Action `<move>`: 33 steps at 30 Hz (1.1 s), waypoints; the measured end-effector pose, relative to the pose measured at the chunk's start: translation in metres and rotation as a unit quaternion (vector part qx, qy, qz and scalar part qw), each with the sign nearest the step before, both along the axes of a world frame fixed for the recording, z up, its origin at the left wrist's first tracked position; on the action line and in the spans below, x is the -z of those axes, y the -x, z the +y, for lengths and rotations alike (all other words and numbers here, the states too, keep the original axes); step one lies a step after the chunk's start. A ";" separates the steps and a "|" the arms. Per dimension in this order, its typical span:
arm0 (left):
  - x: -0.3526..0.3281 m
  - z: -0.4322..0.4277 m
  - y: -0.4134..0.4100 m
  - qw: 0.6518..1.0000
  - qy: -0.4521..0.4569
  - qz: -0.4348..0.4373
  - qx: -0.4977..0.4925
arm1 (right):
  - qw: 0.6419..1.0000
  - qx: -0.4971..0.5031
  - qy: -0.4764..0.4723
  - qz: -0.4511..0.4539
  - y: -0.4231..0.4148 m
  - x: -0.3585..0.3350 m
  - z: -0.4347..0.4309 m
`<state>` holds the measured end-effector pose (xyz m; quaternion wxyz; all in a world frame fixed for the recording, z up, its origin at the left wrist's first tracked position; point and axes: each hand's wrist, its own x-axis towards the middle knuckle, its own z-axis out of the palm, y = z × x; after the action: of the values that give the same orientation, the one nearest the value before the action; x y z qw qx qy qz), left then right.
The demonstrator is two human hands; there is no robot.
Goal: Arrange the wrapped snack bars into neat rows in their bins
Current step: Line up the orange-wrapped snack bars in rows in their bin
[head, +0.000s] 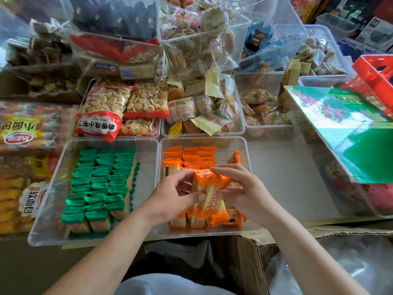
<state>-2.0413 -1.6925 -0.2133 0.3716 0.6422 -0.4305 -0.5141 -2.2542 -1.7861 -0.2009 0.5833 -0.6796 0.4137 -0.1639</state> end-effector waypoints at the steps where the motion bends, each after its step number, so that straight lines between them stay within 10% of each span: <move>1: 0.000 -0.001 0.002 1.000 0.002 0.003 -0.001 | 1.000 -0.001 -0.010 -0.015 0.000 0.002 0.001; 17: 0.012 -0.051 0.032 0.995 0.010 0.100 0.020 | 0.996 0.034 -0.086 -0.014 0.033 0.006 -0.039; 25: 0.064 -0.080 0.031 0.945 -0.110 -0.274 0.143 | 0.987 0.120 0.055 0.094 0.048 0.031 -0.051; 33: 0.072 -0.102 0.073 0.894 -0.229 -0.267 0.276 | 0.986 0.153 0.026 0.061 0.052 0.030 -0.053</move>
<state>-2.1140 -1.7944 -0.2851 -0.0715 0.6781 -0.5438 -0.4892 -2.3062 -1.8394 -0.2307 0.5073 -0.6321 0.5427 -0.2203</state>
